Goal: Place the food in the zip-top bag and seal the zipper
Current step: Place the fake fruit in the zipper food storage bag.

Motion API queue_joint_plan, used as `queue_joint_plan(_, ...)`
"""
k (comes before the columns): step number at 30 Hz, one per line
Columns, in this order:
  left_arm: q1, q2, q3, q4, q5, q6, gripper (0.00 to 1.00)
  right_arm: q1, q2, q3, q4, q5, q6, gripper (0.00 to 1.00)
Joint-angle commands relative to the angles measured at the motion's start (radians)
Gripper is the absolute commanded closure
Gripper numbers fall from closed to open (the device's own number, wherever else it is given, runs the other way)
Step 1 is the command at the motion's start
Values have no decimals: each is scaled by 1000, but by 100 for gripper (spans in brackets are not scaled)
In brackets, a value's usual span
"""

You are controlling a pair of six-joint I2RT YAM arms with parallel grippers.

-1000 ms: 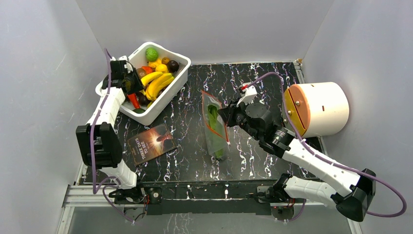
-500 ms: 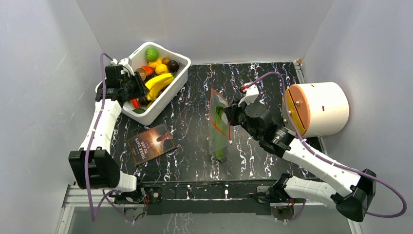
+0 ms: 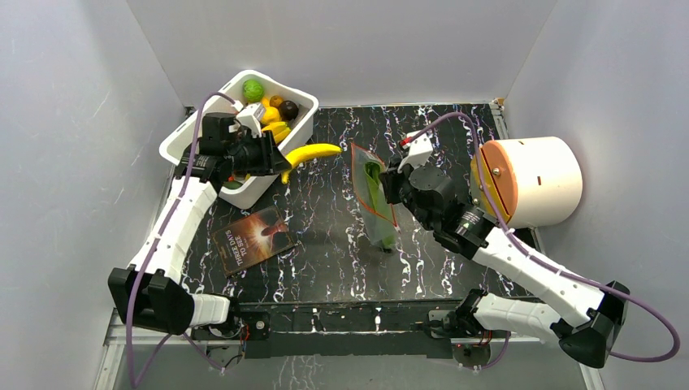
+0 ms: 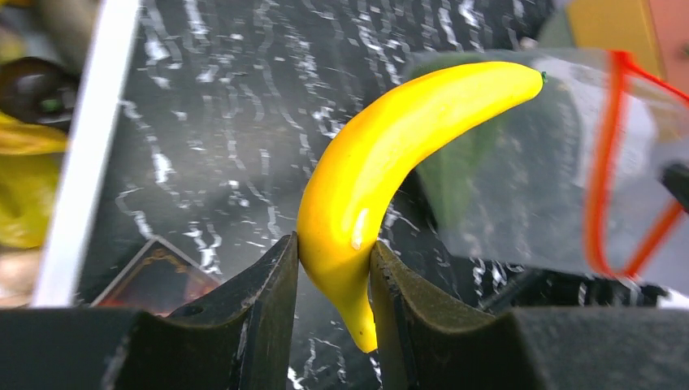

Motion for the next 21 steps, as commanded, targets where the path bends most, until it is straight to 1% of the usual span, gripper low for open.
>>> queue_joint_plan(1, -27, -82, 4, 29, 212, -44, 96, -2, 13, 54, 43, 14, -3, 100)
queue_joint_plan(2, -27, -89, -3, 44, 243, -57, 96, -2, 17, 52, 44, 14, 6, 100)
queue_joint_plan(4, -29, -95, -4, 47, 256, -73, 96, -2, 24, 47, 49, 15, 12, 100)
queue_joint_plan(8, -40, -113, -1, 2, 219, -44, 96, -2, 48, 49, 52, 28, 5, 100)
queue_joint_plan(13, -68, -125, -7, -15, 214, -22, 97, -2, 89, 77, 44, 32, -17, 100)
queue_joint_plan(18, -113, -105, 25, -34, 187, -20, 97, -3, 105, 90, 65, 34, -27, 100)
queue_joint_plan(21, -145, -70, 57, -85, 144, 5, 97, -2, 115, 106, 72, 38, -46, 100)
